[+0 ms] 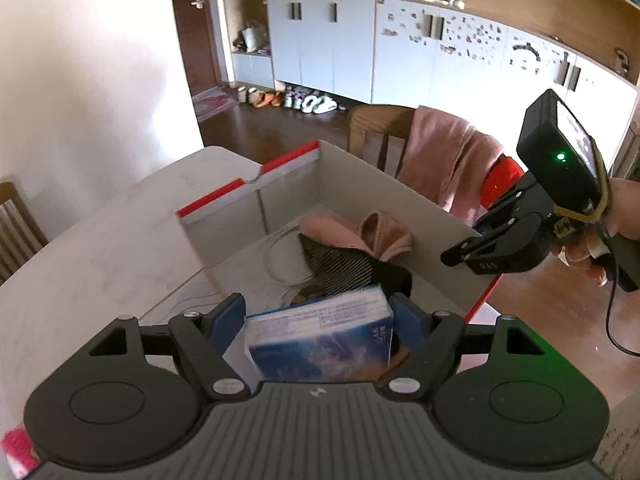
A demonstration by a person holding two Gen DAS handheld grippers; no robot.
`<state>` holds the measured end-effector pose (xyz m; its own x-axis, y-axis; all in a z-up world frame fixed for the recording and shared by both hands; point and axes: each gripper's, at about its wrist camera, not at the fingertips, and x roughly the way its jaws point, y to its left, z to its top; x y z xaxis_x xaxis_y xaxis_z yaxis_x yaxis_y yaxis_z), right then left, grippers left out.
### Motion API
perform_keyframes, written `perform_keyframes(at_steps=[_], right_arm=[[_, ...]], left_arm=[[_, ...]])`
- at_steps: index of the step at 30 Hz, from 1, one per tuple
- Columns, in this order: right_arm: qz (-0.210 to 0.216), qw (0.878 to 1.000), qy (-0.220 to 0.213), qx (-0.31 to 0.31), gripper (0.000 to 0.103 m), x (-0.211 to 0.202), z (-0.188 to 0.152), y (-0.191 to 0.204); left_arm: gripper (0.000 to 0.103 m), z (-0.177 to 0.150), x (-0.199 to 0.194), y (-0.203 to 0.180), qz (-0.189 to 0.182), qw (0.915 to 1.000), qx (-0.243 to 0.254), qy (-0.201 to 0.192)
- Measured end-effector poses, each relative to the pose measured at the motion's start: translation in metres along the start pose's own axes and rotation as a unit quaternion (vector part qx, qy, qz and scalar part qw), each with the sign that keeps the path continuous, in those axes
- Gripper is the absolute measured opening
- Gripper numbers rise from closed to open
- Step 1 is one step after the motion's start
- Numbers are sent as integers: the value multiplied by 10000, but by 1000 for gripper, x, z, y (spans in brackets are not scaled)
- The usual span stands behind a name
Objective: Organize objects
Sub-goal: 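Lift the blue card box with the left tool and carry it over the box, then open the left tool to drop the blue card box into the box, then move the left tool back to the white cartoon-print face mask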
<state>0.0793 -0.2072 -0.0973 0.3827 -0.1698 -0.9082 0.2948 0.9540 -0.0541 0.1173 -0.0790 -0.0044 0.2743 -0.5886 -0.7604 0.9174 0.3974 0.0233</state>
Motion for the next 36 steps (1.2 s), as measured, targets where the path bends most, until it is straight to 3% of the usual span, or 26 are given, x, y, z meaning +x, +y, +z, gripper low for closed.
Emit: perform_keyframes(at_steps=[2, 16, 26, 36], right_arm=[[5, 10000, -7, -7, 5, 0, 0, 0], [58, 10000, -24, -21, 5, -3, -1, -2], [21, 10000, -8, -74, 5, -2, 0, 0], [18, 10000, 3, -70, 5, -1, 0, 0]], left_arm=[[74, 4, 13, -4, -6, 9999, 38, 100], [73, 3, 69, -1, -11, 9978, -197, 633], [73, -3, 60, -6, -159, 9980, -135, 602], [73, -8, 18, 8, -240, 9985, -392, 297]])
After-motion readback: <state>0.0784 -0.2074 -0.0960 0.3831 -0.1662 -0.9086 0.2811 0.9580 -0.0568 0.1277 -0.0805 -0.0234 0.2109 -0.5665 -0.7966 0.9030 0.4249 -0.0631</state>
